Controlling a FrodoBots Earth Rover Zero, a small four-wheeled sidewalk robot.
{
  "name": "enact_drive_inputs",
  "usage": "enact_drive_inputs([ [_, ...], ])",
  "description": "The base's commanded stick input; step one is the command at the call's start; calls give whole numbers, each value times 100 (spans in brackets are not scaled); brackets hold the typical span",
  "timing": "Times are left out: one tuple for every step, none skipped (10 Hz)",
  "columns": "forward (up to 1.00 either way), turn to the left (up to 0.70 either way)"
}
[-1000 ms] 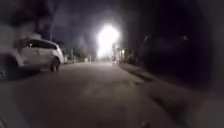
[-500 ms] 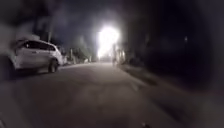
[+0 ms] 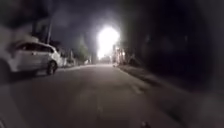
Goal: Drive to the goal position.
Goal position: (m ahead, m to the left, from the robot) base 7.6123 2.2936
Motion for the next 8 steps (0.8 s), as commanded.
enact_drive_inputs([
  [50, 0],
  [50, 0],
  [50, 0],
  [50, 0],
  [50, 0],
  [50, 0],
  [50, 0],
  [50, 0],
])
